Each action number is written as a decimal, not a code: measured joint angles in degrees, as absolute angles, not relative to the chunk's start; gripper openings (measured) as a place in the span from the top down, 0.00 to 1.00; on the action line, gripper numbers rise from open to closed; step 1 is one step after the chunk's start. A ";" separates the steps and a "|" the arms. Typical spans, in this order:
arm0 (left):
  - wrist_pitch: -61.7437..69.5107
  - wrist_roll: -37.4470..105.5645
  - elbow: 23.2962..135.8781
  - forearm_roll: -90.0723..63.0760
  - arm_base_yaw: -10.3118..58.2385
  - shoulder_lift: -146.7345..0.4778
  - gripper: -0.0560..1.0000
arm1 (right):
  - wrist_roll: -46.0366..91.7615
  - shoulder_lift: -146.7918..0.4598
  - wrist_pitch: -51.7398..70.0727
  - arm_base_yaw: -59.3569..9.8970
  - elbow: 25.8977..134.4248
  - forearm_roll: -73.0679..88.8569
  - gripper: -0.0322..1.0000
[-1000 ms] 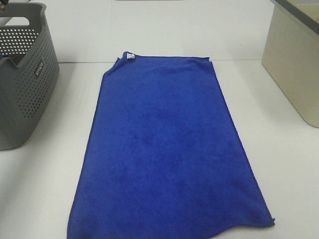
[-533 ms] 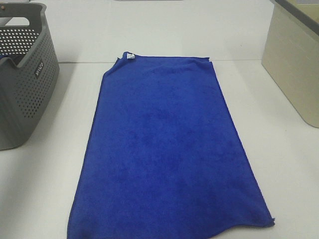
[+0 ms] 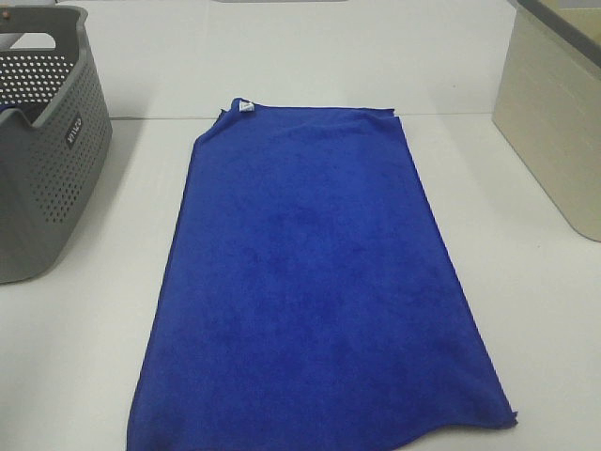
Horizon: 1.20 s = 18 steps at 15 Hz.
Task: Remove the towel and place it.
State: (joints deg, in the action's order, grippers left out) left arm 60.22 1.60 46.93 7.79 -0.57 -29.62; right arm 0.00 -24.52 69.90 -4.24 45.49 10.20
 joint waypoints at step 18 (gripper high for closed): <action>62.74 13.75 29.91 -4.64 -0.57 0.34 0.18 | 10.03 0.29 63.83 -4.24 26.13 12.83 0.18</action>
